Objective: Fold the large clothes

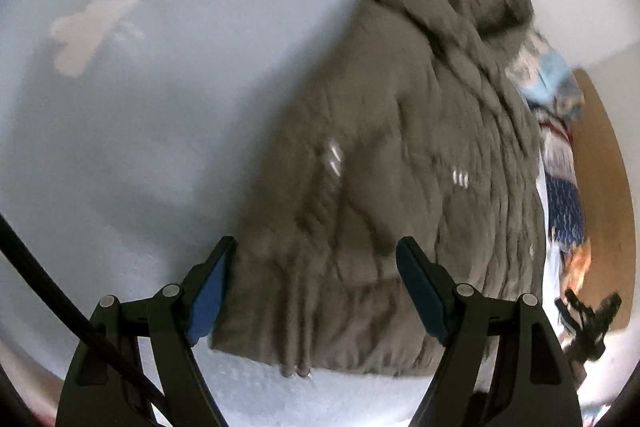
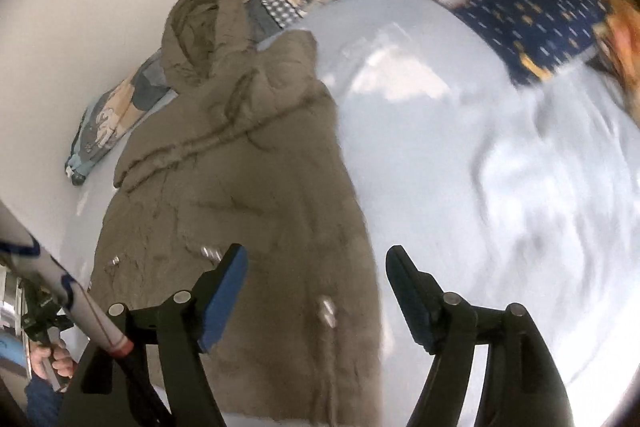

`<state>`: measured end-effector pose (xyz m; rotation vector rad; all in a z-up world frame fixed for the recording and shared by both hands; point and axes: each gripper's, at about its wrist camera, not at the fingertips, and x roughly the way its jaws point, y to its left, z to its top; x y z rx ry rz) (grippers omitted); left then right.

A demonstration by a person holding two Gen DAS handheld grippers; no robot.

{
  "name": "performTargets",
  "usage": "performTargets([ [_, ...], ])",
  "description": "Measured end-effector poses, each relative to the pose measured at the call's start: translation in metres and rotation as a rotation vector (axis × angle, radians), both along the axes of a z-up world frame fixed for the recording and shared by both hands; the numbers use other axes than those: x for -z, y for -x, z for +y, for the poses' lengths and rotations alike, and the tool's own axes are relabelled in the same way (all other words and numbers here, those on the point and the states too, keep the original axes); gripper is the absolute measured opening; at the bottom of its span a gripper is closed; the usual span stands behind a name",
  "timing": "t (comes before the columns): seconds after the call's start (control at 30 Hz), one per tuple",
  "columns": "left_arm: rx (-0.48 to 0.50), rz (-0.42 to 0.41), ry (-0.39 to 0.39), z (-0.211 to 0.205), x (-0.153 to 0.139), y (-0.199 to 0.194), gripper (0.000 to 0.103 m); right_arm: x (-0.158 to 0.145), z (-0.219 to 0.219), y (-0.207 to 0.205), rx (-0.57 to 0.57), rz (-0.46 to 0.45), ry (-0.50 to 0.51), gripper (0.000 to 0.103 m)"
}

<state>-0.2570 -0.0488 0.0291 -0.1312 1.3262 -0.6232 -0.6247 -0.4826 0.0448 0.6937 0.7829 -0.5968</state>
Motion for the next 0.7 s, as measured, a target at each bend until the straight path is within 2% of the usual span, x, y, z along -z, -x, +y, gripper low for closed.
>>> performTargets([
  [0.1,0.041,-0.091,-0.089,-0.012,-0.001,0.017,0.063,0.013,0.006,0.024,0.038,0.011,-0.031,0.08],
  [0.13,0.041,-0.104,-0.09,-0.013,-0.002,0.023,0.054,0.017,0.006,0.029,0.048,0.01,-0.049,0.08],
  [0.2,0.04,-0.109,-0.069,-0.012,-0.005,0.036,0.044,0.026,0.006,0.04,0.066,0.001,-0.093,0.08],
  [0.37,0.124,-0.136,-0.016,-0.025,-0.014,0.087,0.042,0.04,0.009,0.047,0.074,0.034,-0.118,0.08],
  [0.5,0.19,-0.21,-0.057,-0.032,-0.019,0.114,0.042,0.051,0.007,0.048,0.074,0.06,-0.139,0.08],
  [0.6,0.116,-0.171,0.008,-0.016,-0.026,0.099,0.042,0.064,0.001,0.052,0.089,0.02,-0.213,0.08],
  [0.67,0.027,-0.153,0.059,0.006,-0.034,0.084,0.043,0.074,-0.001,0.052,0.088,-0.032,-0.298,0.08],
  [0.7,-0.001,-0.146,0.074,0.012,-0.036,0.078,0.048,0.077,0.0,0.051,0.083,-0.044,-0.321,0.08],
])
